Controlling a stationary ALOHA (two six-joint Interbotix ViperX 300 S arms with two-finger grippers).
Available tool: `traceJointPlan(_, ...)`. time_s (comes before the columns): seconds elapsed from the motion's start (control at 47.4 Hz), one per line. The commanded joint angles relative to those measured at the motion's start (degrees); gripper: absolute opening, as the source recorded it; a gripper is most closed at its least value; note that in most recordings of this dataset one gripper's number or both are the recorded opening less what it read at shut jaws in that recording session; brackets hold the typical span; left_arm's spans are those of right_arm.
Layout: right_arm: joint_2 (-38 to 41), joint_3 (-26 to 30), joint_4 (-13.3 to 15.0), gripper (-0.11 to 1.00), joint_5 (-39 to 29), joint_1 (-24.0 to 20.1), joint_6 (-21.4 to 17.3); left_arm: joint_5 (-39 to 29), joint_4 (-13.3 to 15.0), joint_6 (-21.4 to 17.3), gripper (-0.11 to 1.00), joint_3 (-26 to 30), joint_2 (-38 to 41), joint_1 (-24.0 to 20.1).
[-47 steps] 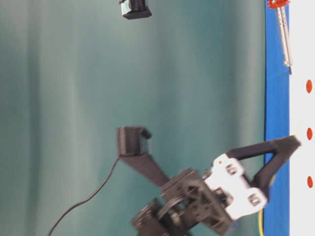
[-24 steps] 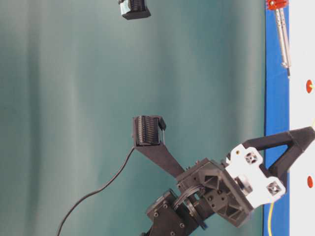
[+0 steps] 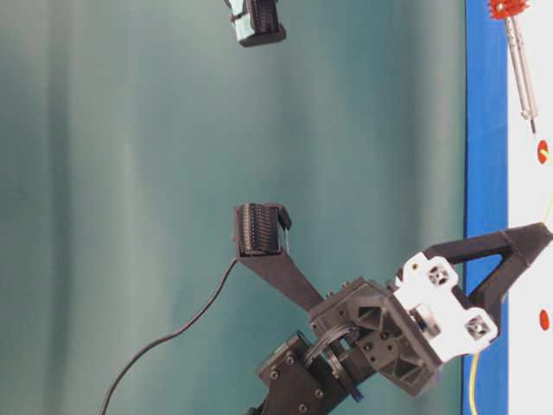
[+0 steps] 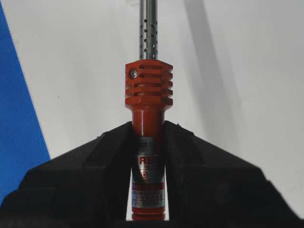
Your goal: Touch the tip of the soldering iron to the tip of the solder at the mark.
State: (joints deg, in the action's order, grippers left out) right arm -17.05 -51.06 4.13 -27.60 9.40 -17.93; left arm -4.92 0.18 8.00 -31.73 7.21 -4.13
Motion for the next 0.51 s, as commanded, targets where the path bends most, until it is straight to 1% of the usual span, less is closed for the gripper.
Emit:
traceJointPlan(0.0, 0.3, 1.8, 0.1, 0.06, 0.4, -0.1, -0.1, 0.4, -0.1, 0.0, 0.03, 1.2, -0.9, -0.3)
traceJointPlan(0.485, 2.8, 2.6, 0.1, 0.06, 0.5, -0.1, -0.1, 0.1, -0.1, 0.0, 0.03, 1.2, -0.9, -0.4)
